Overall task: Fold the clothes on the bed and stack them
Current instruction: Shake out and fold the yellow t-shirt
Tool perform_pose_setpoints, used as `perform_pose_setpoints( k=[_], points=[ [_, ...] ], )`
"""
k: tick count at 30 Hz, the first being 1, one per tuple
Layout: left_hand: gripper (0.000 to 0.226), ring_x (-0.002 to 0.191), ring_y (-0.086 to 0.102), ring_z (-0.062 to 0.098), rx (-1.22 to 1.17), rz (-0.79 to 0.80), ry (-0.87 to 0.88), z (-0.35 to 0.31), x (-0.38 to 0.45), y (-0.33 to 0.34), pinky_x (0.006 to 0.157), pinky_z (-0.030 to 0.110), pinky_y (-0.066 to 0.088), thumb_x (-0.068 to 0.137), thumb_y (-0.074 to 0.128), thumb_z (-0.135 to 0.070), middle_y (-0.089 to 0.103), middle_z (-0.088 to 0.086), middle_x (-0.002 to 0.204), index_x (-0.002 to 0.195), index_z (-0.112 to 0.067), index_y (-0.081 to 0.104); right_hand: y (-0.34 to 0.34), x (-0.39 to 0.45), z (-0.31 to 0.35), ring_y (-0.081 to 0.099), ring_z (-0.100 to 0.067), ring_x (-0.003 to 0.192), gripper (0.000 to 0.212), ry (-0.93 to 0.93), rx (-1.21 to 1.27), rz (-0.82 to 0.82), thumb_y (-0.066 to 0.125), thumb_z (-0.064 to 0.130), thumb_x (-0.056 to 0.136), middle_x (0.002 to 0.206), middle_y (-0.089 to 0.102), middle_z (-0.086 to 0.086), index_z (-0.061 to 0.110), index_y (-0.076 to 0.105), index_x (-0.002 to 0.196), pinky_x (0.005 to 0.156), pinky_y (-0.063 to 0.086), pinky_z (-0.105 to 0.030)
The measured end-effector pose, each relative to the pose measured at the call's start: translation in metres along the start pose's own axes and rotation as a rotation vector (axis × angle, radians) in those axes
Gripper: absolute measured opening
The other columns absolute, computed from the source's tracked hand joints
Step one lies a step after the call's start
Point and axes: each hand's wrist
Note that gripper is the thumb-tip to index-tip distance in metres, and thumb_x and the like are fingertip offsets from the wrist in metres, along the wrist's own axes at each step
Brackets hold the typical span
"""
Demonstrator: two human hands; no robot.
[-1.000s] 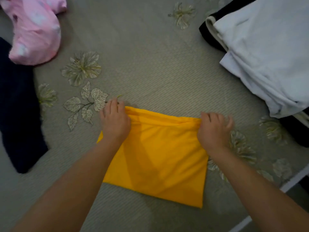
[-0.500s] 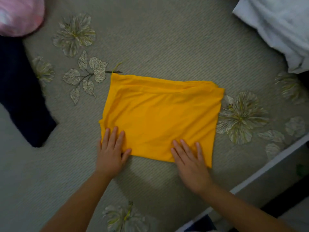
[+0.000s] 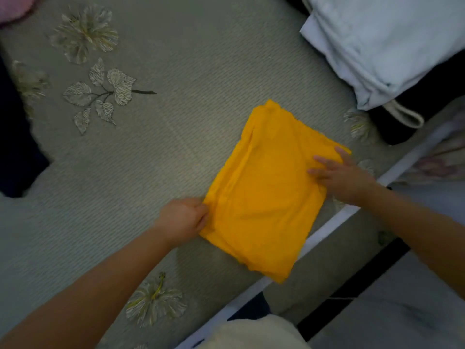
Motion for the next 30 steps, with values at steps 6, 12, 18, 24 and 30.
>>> perform_pose_setpoints(
  k=[6, 12, 18, 24, 30],
  points=[
    [0.033, 0.056, 0.064, 0.027, 0.114, -0.117, 0.069, -0.008, 0.059, -0.007, 0.043, 0.026, 0.049, 0.072, 0.039, -0.015, 0.064, 0.016, 0.065, 0.072, 0.001, 0.069, -0.005, 0.043, 0.030, 0.028, -0.036, 0.133, 0.033, 0.715, 0.315, 0.069, 0.034, 0.007, 0.089, 0.136, 0.041, -0.022, -0.004, 0.056, 0.111, 0.106, 0.015, -0.053],
    [0.044, 0.114, 0.056, 0.030, 0.373, -0.223, 0.310, -0.009, 0.114, -0.021, 0.086, 0.040, 0.050, 0.082, 0.036, -0.013, 0.059, 0.011, 0.125, 0.118, -0.009, 0.061, -0.012, 0.054, 0.185, 0.061, -0.042, 0.102, 0.083, 0.998, 0.634, -0.098, 0.082, 0.050, 0.052, 0.118, 0.061, -0.023, -0.002, 0.061, 0.114, 0.076, 0.050, -0.054],
    [0.058, 0.141, -0.014, 0.020, 0.700, 0.376, 0.395, 0.002, 0.157, -0.010, 0.111, 0.040, -0.013, 0.099, 0.024, -0.022, -0.013, 0.000, 0.154, 0.145, -0.019, -0.010, -0.008, 0.086, 0.223, 0.059, -0.038, 0.107, 0.095, 1.166, 0.758, 0.160, 0.080, 0.063, 0.039, 0.118, 0.061, -0.022, 0.000, 0.065, 0.109, 0.077, 0.046, -0.062],
    [0.054, 0.142, 0.009, 0.017, 0.715, 0.373, 0.468, 0.015, 0.171, -0.021, 0.113, 0.044, -0.005, 0.097, 0.032, -0.020, 0.008, -0.002, 0.155, 0.143, -0.027, 0.004, 0.016, 0.070, 0.224, 0.029, -0.030, 0.130, 0.056, 1.258, 0.639, -0.082, 0.080, 0.018, 0.064, 0.121, 0.060, -0.020, -0.002, 0.062, 0.113, 0.082, 0.042, -0.064],
    [0.037, 0.075, 0.071, 0.018, 0.644, -0.119, 0.706, 0.007, 0.170, -0.028, 0.065, 0.056, 0.051, 0.073, 0.039, -0.015, 0.074, 0.003, 0.084, 0.081, -0.012, 0.076, 0.021, 0.045, 0.204, 0.066, -0.032, 0.095, 0.039, 1.138, 0.556, -0.230, 0.044, 0.013, 0.075, 0.106, 0.067, -0.020, -0.005, 0.066, 0.102, 0.108, 0.026, -0.028]
  ],
)
Point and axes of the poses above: each hand's wrist, its own x-axis towards the middle knuckle, its own y-axis out of the palm, z = x × y
